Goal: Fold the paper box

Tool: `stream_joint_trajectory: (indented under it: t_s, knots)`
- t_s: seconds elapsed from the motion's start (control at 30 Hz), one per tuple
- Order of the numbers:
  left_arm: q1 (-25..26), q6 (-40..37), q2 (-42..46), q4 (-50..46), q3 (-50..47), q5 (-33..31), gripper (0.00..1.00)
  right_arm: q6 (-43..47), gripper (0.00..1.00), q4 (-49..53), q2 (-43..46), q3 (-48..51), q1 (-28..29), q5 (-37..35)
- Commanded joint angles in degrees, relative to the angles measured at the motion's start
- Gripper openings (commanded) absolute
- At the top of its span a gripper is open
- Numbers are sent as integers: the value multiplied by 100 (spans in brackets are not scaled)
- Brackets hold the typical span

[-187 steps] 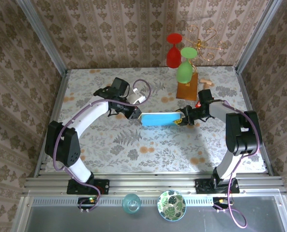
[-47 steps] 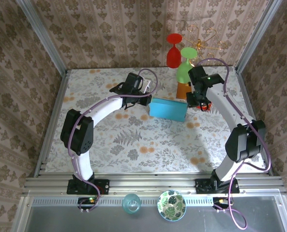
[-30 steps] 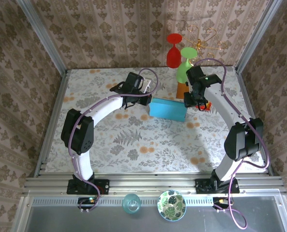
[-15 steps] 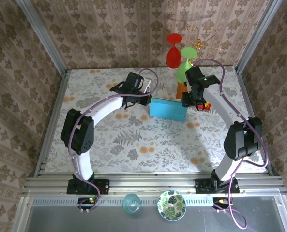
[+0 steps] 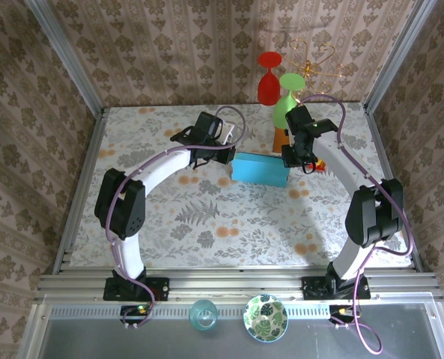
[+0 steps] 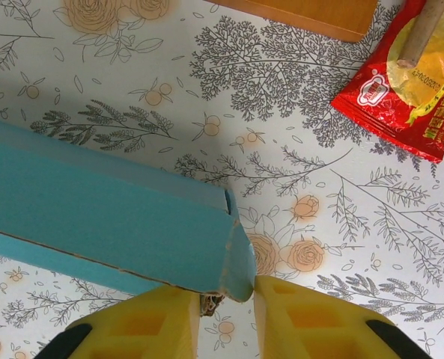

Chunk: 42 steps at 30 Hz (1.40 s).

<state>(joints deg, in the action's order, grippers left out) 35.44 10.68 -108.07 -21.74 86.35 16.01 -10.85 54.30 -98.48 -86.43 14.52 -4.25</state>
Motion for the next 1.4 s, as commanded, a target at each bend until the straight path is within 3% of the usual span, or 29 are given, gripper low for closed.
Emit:
stream_joint_trajectory:
  t_s: [0.0,0.23,0.83,1.37]
  knots:
    - [77,-110,-357,-938,-140,-9,0,-25,25,115,-55,-185,37,-156]
    - [77,-115,-373,-965,-110,-1,0,62,31,210,-57,-347,35,-287]
    - [77,-189,-373,-1032,-57,1,0,353,29,131,-212,-456,27,-388]
    - [86,-227,-381,-1079,-20,0,0,564,18,-121,-277,-384,29,-318]
